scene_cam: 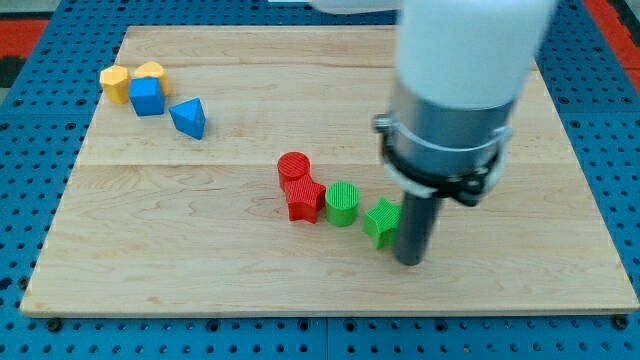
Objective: Move the green star diagonally top right to the green circle
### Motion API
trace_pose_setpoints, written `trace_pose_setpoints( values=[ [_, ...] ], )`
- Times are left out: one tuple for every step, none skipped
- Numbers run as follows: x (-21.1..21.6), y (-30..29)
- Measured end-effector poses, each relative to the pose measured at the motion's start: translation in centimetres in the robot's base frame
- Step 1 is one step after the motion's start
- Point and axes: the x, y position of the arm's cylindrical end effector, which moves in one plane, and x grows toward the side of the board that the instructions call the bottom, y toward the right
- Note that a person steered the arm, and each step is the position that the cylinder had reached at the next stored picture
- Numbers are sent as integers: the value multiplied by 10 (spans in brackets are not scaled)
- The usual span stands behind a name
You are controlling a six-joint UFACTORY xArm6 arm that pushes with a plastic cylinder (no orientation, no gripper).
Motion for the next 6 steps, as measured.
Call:
trace_pose_setpoints(
  values=[
    [-47, 14],
    [39, 37],
    [48, -31],
    [-6, -42],
    [-53, -40],
    [-85, 18]
  ],
)
